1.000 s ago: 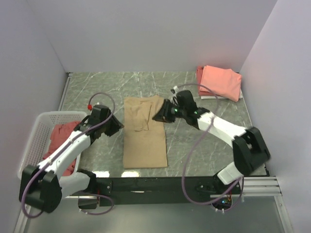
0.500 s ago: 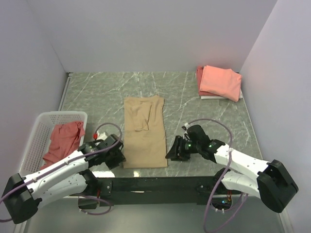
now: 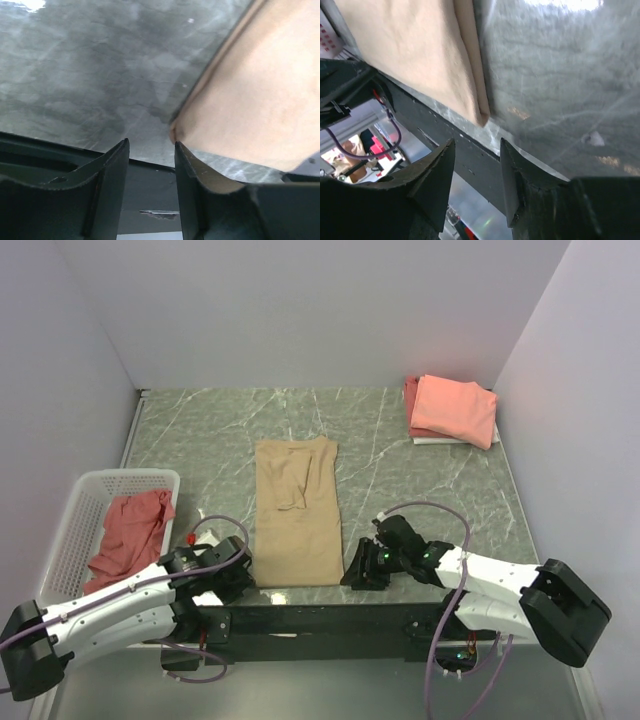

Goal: Fold and stack the t-shirts
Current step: Fold the tshirt

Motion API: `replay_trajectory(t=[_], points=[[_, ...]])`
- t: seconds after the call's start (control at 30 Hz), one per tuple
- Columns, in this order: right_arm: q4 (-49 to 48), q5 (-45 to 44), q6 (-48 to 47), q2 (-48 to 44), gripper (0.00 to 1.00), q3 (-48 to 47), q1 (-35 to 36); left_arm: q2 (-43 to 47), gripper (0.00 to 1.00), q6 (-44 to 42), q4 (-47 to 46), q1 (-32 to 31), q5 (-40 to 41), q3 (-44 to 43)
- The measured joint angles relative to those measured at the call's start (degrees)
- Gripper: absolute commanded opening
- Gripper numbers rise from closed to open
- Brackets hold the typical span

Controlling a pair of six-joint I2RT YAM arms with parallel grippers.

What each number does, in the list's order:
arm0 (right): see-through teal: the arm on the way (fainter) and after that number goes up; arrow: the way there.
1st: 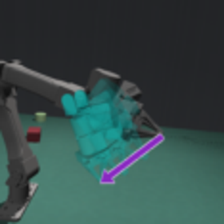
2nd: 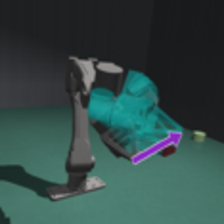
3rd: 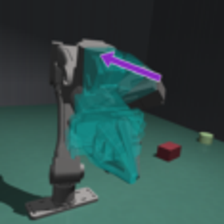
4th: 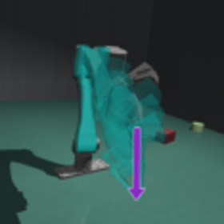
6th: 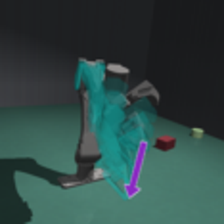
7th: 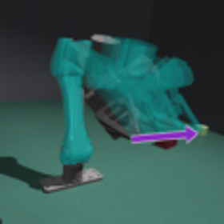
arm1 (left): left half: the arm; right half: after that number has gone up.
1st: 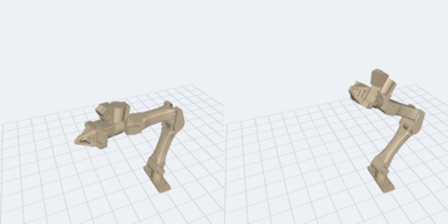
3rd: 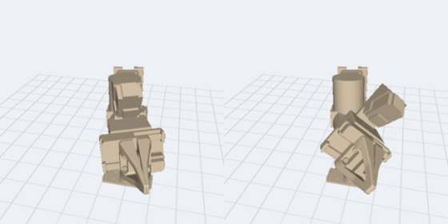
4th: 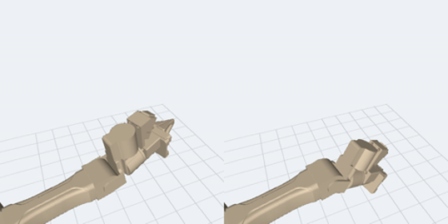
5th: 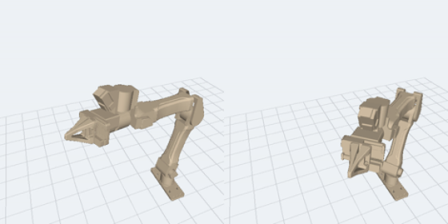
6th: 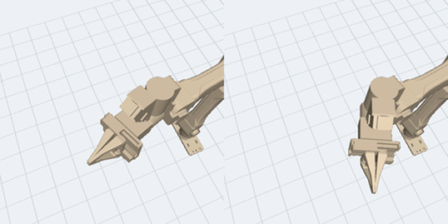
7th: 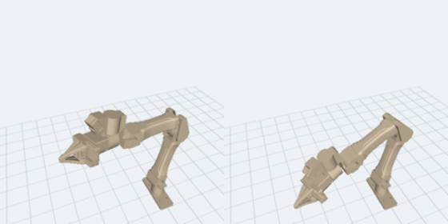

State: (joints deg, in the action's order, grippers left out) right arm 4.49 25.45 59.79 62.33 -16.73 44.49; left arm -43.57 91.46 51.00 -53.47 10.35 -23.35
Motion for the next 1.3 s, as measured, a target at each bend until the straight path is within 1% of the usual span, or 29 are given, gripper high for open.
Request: replay_trajectory(t=[0.13,0.3,0.43,0.57,0.63,0.67,0.73,0.77,0.87,1.03,1.1,1.3], points=[[-2.78,-1.42,0.85,1.11,0.45,0.20,0.24,1.40,0.46,0.00,-1.38,-0.04,0.11,0.59],[-5.05,-3.21,1.46,2.54,0.39,0.46,0.70,5.20,0.43,-0.02,-3.17,-0.04,0.11,1.90],[-5.81,-4.44,1.97,3.82,0.38,0.74,1.53,7.39,0.42,-0.04,-4.28,-0.07,0.11,2.56],[-7.39,-5.20,2.14,4.70,0.36,0.72,2.69,7.41,0.42,-0.07,-5.31,-0.13,0.07,3.37],[-7.98,-5.49,2.14,5.09,0.32,0.72,3.08,7.37,0.42,-0.09,-5.73,-0.15,0.04,3.87],[-8.20,-5.64,2.19,5.33,0.24,0.72,3.26,7.34,0.42,-0.11,-5.86,-0.13,0.04,4.09],[-8.26,-6.47,2.16,5.62,0.17,0.72,3.54,7.34,0.43,-0.17,-6.16,-0.15,0.00,4.48],[-8.02,-6.86,2.16,5.70,0.11,0.72,3.58,7.34,0.42,-0.24,-6.27,-0.13,-0.04,4.59],[-6.64,-7.98,1.84,5.46,0.04,0.37,3.65,7.39,0.42,-0.52,-7.41,-0.15,-0.26,5.07],[-0.20,-11.52,-0.15,0.83,0.02,-1.42,3.65,7.91,0.36,-1.73,-11.02,-0.13,-1.46,6.84],[1.73,-12.46,-0.96,-0.81,0.01,-2.14,3.65,7.96,0.36,-2.23,-13.22,-0.15,-2.14,8.00],[3.91,-12.98,-2.32,-0.85,0.01,-2.80,3.65,6.67,0.33,-2.80,-19.54,-0.15,-4.72,10.38]])
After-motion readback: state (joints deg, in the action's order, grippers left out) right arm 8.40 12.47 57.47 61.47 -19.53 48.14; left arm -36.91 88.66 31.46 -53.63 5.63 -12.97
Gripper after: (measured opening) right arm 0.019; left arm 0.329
